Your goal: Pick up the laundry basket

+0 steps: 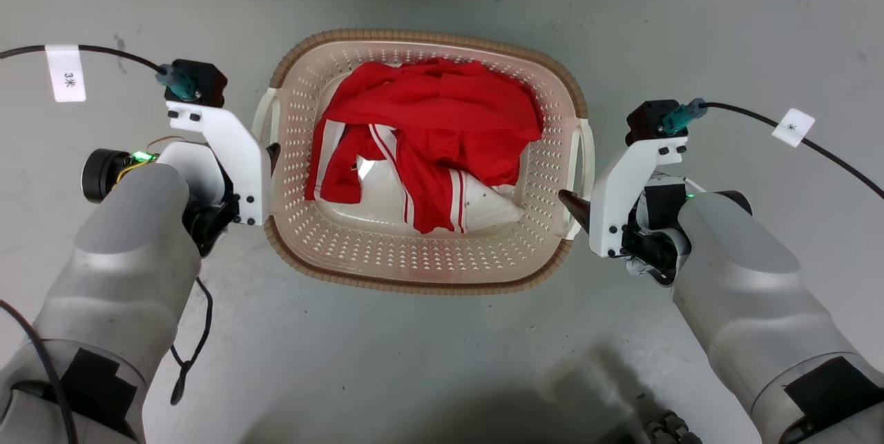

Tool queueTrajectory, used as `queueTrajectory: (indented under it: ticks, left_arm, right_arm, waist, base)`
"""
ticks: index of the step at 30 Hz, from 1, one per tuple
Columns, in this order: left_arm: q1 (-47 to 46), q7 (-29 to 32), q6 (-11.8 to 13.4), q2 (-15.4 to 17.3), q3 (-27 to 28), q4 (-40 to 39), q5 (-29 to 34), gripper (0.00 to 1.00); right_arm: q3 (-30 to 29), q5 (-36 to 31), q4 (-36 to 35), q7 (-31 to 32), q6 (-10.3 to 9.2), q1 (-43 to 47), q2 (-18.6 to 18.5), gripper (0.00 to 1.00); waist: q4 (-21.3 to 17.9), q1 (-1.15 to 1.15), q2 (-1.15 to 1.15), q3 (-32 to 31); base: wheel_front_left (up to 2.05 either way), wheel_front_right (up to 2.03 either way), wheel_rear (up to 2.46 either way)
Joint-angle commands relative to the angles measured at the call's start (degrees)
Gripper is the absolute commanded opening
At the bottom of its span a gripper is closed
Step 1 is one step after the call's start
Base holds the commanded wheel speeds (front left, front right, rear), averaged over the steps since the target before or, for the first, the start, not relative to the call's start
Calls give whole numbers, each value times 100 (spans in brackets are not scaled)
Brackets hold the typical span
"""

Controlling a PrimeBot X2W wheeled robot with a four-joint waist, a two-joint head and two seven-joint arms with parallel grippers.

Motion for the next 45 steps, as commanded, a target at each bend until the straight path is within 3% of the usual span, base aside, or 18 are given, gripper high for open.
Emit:
queueTrajectory:
  ticks: [1,14,15,16,17,30,45]
  left_arm:
    - [-126,-29,2,-8,-72,58,-41,100]
    - [-407,44,2,-185,-360,436,-204,100]
    - [-432,67,2,-193,-367,453,-237,100]
    - [-432,94,2,-236,-377,454,-285,27]
    - [-425,147,1,-279,-374,458,-344,0]
    - [-313,399,5,-291,-597,388,-735,0]
    - [180,1117,-7,-550,-916,332,-1308,0]
  right_arm:
    - [125,153,36,-31,-4,-112,8,100]
    - [739,716,247,-222,-4,-382,8,100]
    - [772,762,265,-248,-4,-398,8,85]
    - [812,834,276,-207,-4,-393,8,36]
    - [853,909,272,-192,-4,-381,9,0]
    - [1414,1374,373,-284,5,-518,8,0]
    - [1918,1379,452,133,6,-463,33,0]
  waist:
    - [4,-1,0,102]
    - [8,-1,0,377]
    - [11,-1,0,385]
    - [15,-1,0,394]
    - [24,-1,0,401]
    - [55,-1,0,319]
    - [250,-1,0,-635]
  base:
    - [0,0,0]
    - [0,0,0]
    - [0,0,0]
    - [0,0,0]
    - [0,0,0]
    - [0,0,0]
    - [0,0,0]
